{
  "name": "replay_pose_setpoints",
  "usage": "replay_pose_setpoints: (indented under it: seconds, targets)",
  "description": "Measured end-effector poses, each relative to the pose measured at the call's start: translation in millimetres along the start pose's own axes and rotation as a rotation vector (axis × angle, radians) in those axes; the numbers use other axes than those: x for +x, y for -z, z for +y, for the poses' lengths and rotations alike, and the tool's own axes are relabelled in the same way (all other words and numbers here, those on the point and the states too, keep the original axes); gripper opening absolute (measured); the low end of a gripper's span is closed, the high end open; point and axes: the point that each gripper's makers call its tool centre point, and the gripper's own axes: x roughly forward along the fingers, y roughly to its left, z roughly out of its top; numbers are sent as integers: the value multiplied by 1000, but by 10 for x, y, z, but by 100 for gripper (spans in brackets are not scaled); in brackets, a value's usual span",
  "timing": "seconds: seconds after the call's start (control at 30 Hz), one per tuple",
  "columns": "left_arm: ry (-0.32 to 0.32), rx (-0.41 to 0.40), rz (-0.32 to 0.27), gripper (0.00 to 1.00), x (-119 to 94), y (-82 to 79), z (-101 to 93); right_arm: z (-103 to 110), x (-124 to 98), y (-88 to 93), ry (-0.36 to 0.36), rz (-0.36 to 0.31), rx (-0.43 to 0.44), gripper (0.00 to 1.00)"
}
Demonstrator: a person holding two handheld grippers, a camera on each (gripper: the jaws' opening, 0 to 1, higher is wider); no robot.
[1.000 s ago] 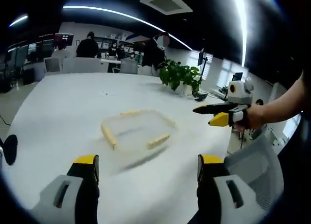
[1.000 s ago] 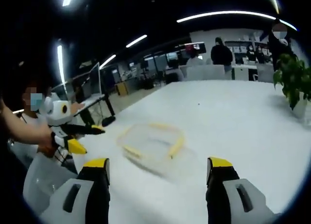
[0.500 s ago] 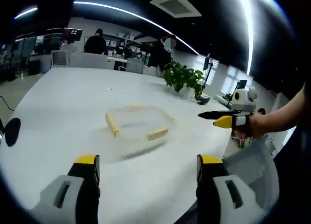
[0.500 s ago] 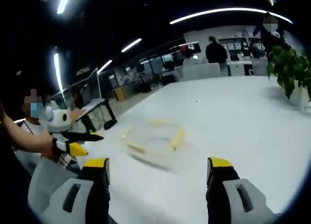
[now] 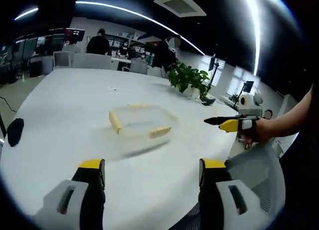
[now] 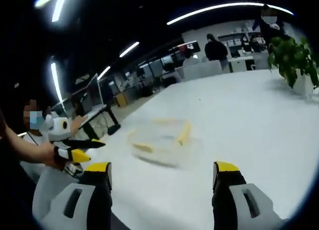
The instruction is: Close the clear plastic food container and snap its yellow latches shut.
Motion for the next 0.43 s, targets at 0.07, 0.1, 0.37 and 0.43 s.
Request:
replay_pose_setpoints:
  seconds: [0.07,0.1,0.37,0.43]
  targets:
    - [-10,9,4,75,2,25,17,16,6,-6,-11,-3,12,84]
    - [-13,13,4,75,2,35,21,7,9,-24,-7,-8,16,84]
    - [-14,19,24,73,8,82,25,78,50,120,-23,48,-11,83]
    - [-12,19,30,73,11,99,23,105,63,154,-31,65,-36,83]
